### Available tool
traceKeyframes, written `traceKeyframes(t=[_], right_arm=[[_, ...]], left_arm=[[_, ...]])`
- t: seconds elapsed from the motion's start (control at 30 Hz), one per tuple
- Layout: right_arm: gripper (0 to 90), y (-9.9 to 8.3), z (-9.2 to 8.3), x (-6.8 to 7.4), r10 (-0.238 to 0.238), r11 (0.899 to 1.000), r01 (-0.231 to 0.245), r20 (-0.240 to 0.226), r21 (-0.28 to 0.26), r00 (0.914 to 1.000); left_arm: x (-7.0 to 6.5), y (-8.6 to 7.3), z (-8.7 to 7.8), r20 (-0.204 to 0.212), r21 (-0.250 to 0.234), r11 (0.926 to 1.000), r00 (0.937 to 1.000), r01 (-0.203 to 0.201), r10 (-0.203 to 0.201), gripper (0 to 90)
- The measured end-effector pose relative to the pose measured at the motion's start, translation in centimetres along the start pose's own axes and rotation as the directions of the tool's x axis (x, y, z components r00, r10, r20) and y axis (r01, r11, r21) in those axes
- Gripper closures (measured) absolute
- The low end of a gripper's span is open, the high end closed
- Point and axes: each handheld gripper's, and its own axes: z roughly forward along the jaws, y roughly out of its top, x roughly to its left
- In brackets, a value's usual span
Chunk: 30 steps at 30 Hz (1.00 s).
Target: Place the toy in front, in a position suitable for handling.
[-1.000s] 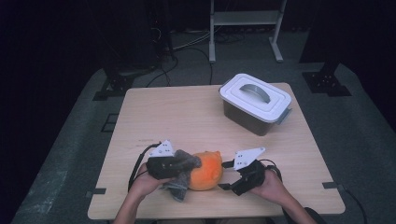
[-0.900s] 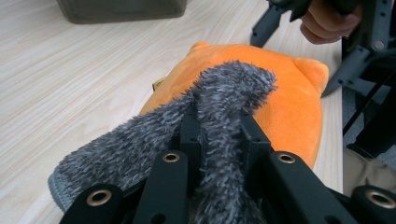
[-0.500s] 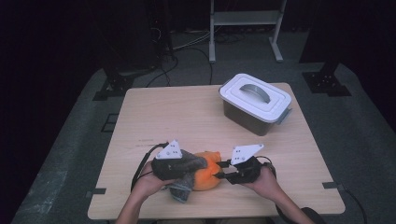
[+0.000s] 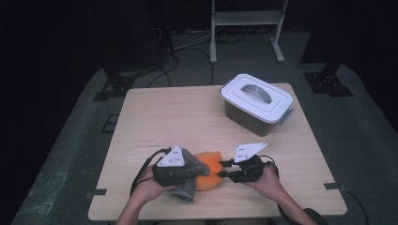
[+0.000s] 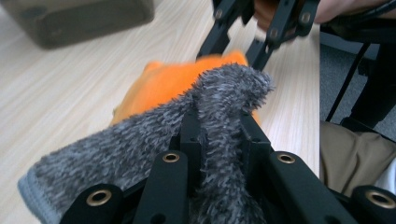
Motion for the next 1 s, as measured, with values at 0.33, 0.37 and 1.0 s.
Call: traceKeyframes(t=[0.33,0.37,1.0], right_arm=[[63.3,0.3,0.2,0.3,-0.014,1.0,0.014,0.018,0.007,0.9997],[63.3,0.3,0.2,0.4,-0.015,1.0,0.015,0.018,0.007,0.9997],[51.5,0.2,-0.1,0.7,-0.044,0.999,0.044,0.003,-0.004,0.999]], left_arm=[[-0.7,0.7,0.2,0.033,-0.024,0.9996,0.9994,-0.011,0.012,75.8],[-0.9,1.1,0.5,0.045,-0.031,0.9994,0.9988,-0.018,0.019,75.8],[0.3,-0.9,0.2,0.042,-0.067,0.995,0.9966,0.074,-0.071,75.7]])
